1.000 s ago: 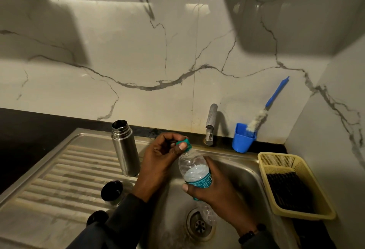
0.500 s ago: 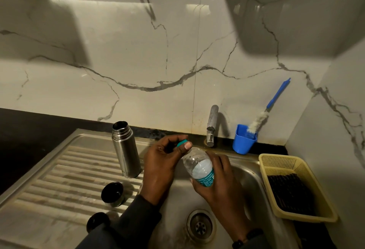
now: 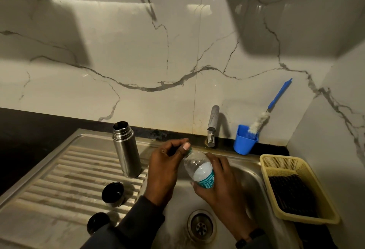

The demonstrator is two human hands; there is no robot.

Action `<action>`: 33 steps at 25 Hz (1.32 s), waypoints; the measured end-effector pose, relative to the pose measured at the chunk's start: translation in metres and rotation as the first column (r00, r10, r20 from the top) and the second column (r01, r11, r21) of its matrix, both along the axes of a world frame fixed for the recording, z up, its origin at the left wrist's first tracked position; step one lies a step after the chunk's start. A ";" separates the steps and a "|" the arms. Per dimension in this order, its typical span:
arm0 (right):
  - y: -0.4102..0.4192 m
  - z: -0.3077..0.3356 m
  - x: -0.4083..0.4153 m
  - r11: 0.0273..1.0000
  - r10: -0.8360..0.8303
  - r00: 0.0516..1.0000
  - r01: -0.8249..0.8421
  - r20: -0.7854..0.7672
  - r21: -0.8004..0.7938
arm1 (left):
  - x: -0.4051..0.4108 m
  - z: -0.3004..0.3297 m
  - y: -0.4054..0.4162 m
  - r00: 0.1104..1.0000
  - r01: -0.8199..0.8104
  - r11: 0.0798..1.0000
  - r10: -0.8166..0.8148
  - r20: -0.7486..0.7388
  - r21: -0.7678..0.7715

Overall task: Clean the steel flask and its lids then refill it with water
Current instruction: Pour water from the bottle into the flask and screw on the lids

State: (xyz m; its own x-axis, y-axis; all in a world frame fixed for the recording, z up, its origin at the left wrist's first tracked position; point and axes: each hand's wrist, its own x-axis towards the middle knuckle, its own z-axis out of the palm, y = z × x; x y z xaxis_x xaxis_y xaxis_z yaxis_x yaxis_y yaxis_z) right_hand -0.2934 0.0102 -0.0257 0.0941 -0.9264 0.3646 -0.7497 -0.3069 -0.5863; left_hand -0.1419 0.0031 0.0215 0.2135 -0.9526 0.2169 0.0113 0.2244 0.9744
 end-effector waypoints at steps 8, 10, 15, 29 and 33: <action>0.001 0.007 0.001 0.928 0.181 0.892 -0.295 0.415 0.228 | 0.012 -0.004 -0.005 0.976 0.212 0.977 -0.213 -0.036 -0.034; -0.001 -0.003 0.013 0.999 0.035 0.999 -0.036 0.010 0.030 | -0.004 -0.008 -0.003 0.986 0.065 0.997 -0.059 -0.154 0.038; 0.000 -0.017 0.012 0.998 -0.017 0.999 0.015 -0.039 -0.066 | -0.007 -0.015 -0.001 0.922 0.055 0.985 0.014 -0.388 0.167; -0.008 -0.026 0.017 0.841 0.232 0.857 -0.415 0.461 0.347 | 0.033 -0.044 0.002 0.974 0.208 0.978 -0.205 -0.097 0.026; -0.030 -0.038 0.027 0.861 0.339 0.922 -0.384 0.188 0.332 | 0.049 -0.052 0.000 0.994 0.106 0.991 -0.109 0.031 0.076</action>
